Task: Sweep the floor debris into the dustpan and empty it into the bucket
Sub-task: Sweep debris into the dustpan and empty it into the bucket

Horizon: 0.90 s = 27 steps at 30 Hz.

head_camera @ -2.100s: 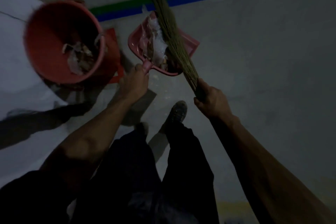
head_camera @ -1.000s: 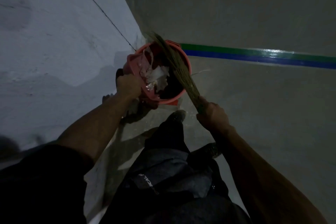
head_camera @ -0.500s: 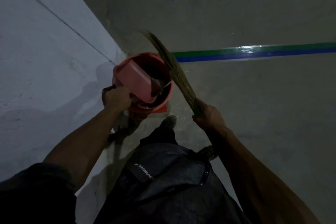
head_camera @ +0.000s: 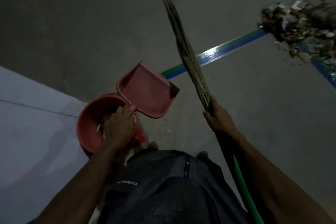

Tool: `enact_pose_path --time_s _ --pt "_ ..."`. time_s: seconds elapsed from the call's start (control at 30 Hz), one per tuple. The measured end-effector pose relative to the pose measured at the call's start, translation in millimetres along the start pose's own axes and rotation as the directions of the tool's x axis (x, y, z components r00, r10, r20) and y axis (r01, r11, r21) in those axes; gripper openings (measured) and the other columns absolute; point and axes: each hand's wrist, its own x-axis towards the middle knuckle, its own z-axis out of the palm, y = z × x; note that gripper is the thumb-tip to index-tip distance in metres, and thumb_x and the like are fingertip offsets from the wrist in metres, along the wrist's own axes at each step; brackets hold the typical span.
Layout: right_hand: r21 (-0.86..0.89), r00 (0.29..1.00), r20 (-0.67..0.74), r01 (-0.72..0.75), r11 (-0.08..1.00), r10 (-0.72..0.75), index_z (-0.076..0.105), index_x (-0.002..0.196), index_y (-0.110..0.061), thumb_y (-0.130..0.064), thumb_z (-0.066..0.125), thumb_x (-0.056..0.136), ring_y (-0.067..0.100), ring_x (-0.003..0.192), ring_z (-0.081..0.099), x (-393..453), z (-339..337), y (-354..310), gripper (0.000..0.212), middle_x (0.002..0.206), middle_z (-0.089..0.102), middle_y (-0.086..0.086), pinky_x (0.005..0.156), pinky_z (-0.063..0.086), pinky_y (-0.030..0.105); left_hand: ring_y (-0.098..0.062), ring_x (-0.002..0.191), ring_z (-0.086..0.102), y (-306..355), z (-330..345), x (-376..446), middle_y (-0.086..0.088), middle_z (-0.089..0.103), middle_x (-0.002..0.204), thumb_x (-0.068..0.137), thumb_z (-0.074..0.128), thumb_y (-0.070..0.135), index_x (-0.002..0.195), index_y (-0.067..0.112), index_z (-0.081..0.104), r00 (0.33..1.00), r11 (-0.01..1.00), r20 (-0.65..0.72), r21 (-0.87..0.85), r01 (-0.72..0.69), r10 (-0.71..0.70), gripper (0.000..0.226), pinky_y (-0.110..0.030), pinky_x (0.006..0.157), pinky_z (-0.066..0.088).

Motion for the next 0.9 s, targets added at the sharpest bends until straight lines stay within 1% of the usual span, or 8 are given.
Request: enact_pose_path --time_s 0.1,0.27,0.37,0.47,0.53,0.6,0.7,0.9 --pt "0.051 0.996 -0.076 -0.042 0.998 0.046 0.017 0.155 -0.016 -0.027 0.054 0.097 0.036 0.111 0.058 2 -30 45 0.07 0.131 0.056 0.02 0.083 0.045 0.036 -0.034 0.091 0.061 63 -2 5 -0.012 0.059 0.114 0.1 0.044 0.036 0.137 0.014 0.043 0.996 0.997 -0.045 0.012 -0.078 0.079 0.043 -0.035 0.059 0.03" --pt "0.098 0.986 -0.097 -0.125 0.987 0.134 0.014 0.157 -0.016 -0.028 0.051 0.098 0.035 0.117 0.055 -8 -82 123 0.07 0.137 0.053 0.019 0.09 0.045 0.037 -0.03 0.089 0.059 162 2 14 -0.014 0.059 0.109 0.1 0.045 0.03 0.142 0.007 0.039 0.981 0.969 -0.015 0.159 -0.191 0.196 0.048 -0.035 0.06 0.033" --pt "0.117 0.979 -0.107 -0.164 0.979 0.176 0.014 0.156 -0.016 -0.028 0.051 0.098 0.034 0.116 0.055 -18 -109 166 0.07 0.137 0.053 0.018 0.088 0.044 0.035 -0.028 0.069 0.055 215 4 18 -0.013 0.059 0.093 0.09 0.06 0.016 0.138 0.007 0.044 0.953 0.927 0.005 0.229 -0.296 0.303 0.051 -0.031 0.054 0.028" --pt "0.151 0.966 -0.113 -0.215 0.965 0.233 0.013 0.157 -0.015 -0.029 0.051 0.099 0.034 0.118 0.055 -22 -133 200 0.071 0.139 0.052 0.017 0.09 0.045 0.037 -0.02 0.062 0.042 265 11 32 -0.012 0.055 0.096 0.093 0.052 0.011 0.146 0.022 0.032 0.944 0.931 -0.002 0.165 -0.326 0.331 0.058 -0.029 0.049 0.027" --pt "0.184 0.956 -0.12 -0.243 0.952 0.268 0.012 0.157 -0.015 -0.029 0.051 0.099 0.034 0.119 0.054 -20 -148 219 0.071 0.14 0.051 0.017 0.09 0.044 0.037 -0.022 0.068 0.047 295 17 46 -0.015 0.053 0.11 0.094 0.045 0.009 0.152 0.027 0.02 0.937 0.929 0.005 0.127 -0.348 0.35 0.065 -0.03 0.052 0.031" --pt "0.209 0.943 -0.131 -0.274 0.939 0.305 0.012 0.157 -0.016 -0.03 0.05 0.099 0.034 0.118 0.054 -12 -162 238 0.07 0.138 0.052 0.017 0.089 0.044 0.037 -0.027 0.074 0.053 324 23 61 -0.018 0.049 0.121 0.093 0.043 0.005 0.154 0.026 0.016 0.921 0.917 0.039 0.084 -0.39 0.389 0.07 -0.032 0.057 0.035" --pt "0.229 0.92 -0.149 -0.325 0.918 0.363 0.013 0.157 -0.019 -0.032 0.049 0.098 0.035 0.117 0.055 9 -184 268 0.07 0.137 0.052 0.017 0.089 0.045 0.039 -0.032 0.081 0.054 373 35 94 -0.021 0.045 0.127 0.094 0.041 0.005 0.154 0.022 0.018 0.896 0.899 0.083 -0.014 -0.437 0.437 0.067 -0.034 0.062 0.037" --pt "0.251 0.871 -0.162 -0.419 0.873 0.465 0.015 0.156 -0.02 -0.032 0.049 0.098 0.034 0.118 0.054 74 -253 327 0.068 0.139 0.051 0.015 0.09 0.045 0.038 -0.022 0.079 0.043 494 48 177 -0.017 0.05 0.109 0.091 0.047 0.006 0.143 0.015 0.034 0.831 0.84 0.119 -0.071 -0.539 0.543 0.054 -0.033 0.06 0.035"
